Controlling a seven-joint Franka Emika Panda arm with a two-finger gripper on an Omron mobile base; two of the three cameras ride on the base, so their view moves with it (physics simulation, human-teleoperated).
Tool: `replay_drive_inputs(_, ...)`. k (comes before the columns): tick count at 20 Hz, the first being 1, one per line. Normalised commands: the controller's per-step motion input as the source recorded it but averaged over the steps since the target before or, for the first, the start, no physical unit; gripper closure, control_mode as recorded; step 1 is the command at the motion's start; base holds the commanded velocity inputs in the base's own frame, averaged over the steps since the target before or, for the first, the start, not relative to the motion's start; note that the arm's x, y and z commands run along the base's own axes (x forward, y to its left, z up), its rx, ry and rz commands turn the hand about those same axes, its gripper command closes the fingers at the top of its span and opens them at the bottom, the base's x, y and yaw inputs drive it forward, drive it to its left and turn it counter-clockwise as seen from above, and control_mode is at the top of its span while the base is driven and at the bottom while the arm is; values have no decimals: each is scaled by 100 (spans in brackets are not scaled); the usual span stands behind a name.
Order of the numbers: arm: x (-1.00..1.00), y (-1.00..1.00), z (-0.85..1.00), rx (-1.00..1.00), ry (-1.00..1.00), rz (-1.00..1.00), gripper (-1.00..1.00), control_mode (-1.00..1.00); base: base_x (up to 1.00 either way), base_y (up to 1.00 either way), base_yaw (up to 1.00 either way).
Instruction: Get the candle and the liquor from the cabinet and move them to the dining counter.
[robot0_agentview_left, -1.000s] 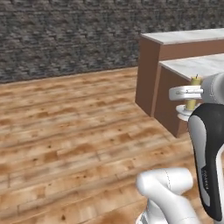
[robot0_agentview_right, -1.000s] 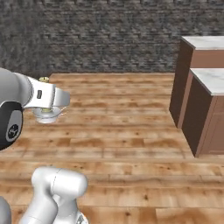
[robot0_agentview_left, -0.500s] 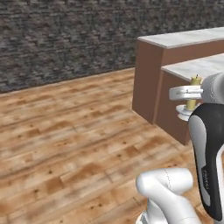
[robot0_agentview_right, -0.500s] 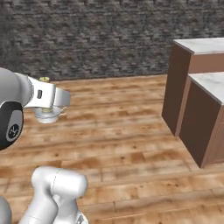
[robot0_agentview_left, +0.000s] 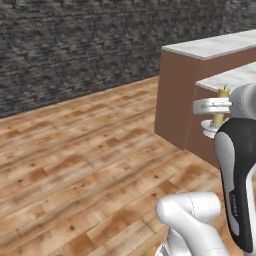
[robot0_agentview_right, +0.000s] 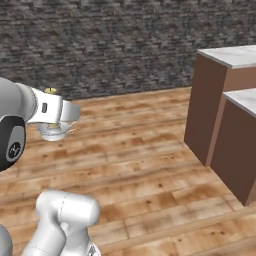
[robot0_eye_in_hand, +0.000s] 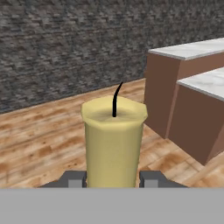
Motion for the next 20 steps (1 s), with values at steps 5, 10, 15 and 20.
replay_drive_inputs(5, 0, 0, 0, 0, 0, 0, 100, 100, 100, 95, -27)
replay_drive_inputs(10, 0, 0, 0, 0, 0, 0, 100, 100, 100, 99, -29)
replay_drive_inputs(15, 0, 0, 0, 0, 0, 0, 100, 100, 100, 100, -36)
replay_drive_inputs(20, 0, 0, 0, 0, 0, 0, 100, 100, 95, 80, -50)
